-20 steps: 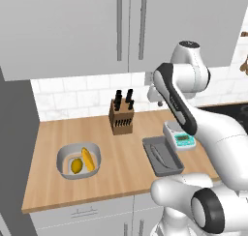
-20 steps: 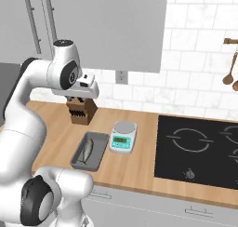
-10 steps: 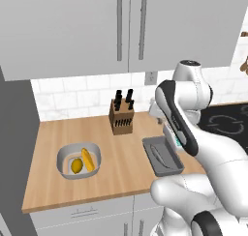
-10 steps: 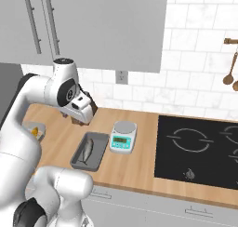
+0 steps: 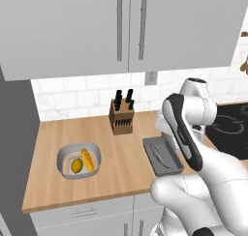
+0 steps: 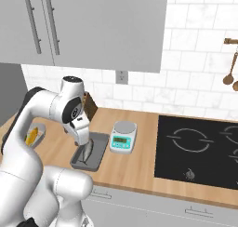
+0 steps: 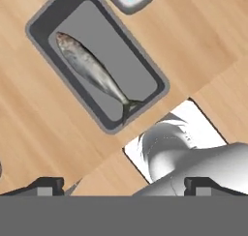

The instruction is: Take the meat container that has the fish and place it on the second highest rack of the freezer. Then take the vegetable container that has the lemon and corn and place it on the highest rack of the freezer.

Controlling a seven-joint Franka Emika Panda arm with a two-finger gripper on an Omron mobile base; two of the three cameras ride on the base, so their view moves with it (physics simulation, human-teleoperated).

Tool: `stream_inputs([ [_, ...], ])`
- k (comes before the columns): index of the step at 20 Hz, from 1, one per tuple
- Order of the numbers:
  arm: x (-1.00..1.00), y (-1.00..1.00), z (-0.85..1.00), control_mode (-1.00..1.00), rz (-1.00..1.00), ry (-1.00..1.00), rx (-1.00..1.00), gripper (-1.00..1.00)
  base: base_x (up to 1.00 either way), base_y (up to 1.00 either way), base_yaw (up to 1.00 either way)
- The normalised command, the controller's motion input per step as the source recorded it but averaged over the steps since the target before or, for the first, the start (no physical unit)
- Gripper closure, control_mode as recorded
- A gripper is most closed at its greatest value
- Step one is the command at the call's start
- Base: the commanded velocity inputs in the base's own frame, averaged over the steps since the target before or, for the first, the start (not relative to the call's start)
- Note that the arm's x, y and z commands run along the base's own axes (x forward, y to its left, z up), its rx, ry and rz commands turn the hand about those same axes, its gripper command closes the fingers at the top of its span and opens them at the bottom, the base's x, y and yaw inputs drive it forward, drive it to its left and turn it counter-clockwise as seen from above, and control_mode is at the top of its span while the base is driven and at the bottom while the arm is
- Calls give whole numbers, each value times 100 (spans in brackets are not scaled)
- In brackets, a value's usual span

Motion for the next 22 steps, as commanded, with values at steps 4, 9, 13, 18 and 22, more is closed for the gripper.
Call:
stream_inputs([
  [4, -4, -11, -46, -100, -23, 15, 1, -100, 0, 0, 0],
  [9, 2, -20, -48, -100, -16, 14, -1, -100, 0, 0, 0],
  [13, 2, -24, -49, -100, -12, 14, -3, -100, 0, 0, 0],
  [18, 3, -22, -55, -100, -8, 16, -5, -100, 0, 0, 0],
  [22, 0, -19, -52, -100, -7, 14, -3, -100, 0, 0, 0],
])
